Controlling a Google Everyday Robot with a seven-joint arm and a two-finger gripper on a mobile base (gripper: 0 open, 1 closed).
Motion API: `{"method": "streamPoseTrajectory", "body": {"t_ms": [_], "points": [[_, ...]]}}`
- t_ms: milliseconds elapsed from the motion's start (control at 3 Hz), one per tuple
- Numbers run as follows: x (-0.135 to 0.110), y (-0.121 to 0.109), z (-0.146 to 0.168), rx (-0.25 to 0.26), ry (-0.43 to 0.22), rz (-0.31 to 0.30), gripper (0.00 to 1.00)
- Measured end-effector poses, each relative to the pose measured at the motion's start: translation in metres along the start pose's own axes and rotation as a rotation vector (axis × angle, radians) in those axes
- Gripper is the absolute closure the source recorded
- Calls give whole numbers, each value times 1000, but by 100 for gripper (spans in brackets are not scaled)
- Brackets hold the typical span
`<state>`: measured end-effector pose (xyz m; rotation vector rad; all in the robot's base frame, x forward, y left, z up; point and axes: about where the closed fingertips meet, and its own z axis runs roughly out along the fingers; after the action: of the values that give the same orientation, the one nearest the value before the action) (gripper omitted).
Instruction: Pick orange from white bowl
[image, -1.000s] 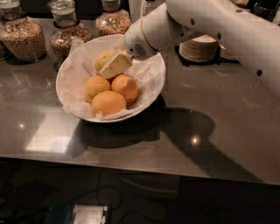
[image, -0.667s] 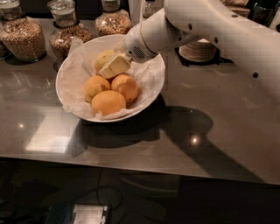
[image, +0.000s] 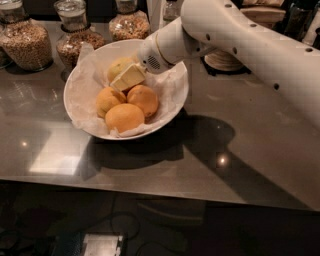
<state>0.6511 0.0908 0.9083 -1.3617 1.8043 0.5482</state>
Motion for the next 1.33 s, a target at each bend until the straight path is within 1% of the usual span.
{"method": "streamPoseTrajectory", "body": {"t_ms": [333,667,1000,1333], "points": [[0,-5,13,-5,-11,26,27],[-3,-8,16,-8,-19,38,26],[-3,-9,18,-13,-23,47,34],[6,-14,14,-13,-21,55,39]]}}
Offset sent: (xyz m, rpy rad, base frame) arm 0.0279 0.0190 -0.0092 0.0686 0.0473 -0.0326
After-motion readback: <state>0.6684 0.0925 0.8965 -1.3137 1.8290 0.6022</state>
